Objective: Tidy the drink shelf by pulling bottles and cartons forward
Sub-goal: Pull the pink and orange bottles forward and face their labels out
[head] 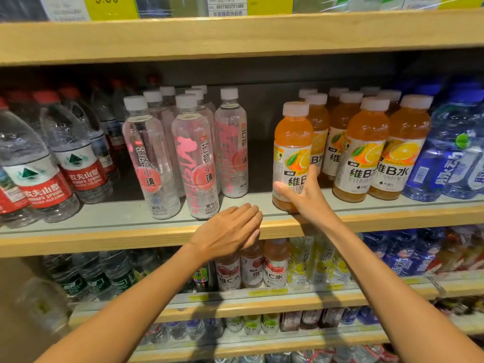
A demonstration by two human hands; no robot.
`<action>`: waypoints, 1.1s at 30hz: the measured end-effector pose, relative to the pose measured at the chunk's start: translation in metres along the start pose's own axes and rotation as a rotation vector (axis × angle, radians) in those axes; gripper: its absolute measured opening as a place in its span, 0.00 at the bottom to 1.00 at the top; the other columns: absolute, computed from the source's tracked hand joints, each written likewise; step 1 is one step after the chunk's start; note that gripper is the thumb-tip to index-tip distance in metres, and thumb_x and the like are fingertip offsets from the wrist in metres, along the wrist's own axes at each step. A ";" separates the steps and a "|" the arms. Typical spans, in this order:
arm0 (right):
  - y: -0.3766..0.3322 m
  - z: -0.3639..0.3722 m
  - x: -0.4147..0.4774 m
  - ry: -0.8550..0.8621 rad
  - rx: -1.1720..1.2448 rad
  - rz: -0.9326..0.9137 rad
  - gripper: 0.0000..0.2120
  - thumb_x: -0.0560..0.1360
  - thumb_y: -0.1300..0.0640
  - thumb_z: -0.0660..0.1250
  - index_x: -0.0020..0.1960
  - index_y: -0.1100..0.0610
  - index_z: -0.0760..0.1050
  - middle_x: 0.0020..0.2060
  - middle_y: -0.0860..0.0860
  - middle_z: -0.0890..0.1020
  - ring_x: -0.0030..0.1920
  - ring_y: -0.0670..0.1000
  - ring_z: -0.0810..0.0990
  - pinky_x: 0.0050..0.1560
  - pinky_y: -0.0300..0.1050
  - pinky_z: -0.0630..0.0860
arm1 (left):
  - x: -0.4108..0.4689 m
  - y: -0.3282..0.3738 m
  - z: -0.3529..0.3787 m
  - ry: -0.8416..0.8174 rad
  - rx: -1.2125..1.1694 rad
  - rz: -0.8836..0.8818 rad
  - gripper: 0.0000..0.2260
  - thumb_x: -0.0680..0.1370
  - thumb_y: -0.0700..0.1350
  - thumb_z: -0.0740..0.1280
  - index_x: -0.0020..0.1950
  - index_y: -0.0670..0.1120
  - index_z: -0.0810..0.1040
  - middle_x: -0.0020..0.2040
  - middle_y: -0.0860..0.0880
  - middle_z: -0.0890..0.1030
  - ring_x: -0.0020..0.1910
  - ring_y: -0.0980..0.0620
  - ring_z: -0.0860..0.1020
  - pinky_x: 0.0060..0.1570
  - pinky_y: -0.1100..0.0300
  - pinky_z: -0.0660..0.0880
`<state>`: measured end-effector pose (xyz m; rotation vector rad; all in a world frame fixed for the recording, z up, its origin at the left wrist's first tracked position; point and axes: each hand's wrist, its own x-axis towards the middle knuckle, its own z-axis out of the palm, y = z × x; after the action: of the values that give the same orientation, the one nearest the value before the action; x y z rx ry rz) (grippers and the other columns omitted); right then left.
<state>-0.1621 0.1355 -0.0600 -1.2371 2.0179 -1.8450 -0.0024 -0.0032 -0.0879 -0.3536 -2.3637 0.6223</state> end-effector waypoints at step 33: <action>-0.030 0.061 0.005 0.180 -0.381 -0.230 0.19 0.75 0.53 0.70 0.58 0.65 0.71 0.51 0.58 0.77 0.52 0.53 0.75 0.48 0.33 0.64 | -0.044 -0.005 0.005 0.021 0.077 -0.014 0.20 0.78 0.46 0.64 0.66 0.36 0.74 0.62 0.38 0.78 0.60 0.43 0.79 0.62 0.52 0.74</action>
<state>-0.1149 0.0884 -0.0461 -1.5005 2.5096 -1.7744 0.0265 -0.0266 -0.1124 -0.3077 -2.3131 0.6980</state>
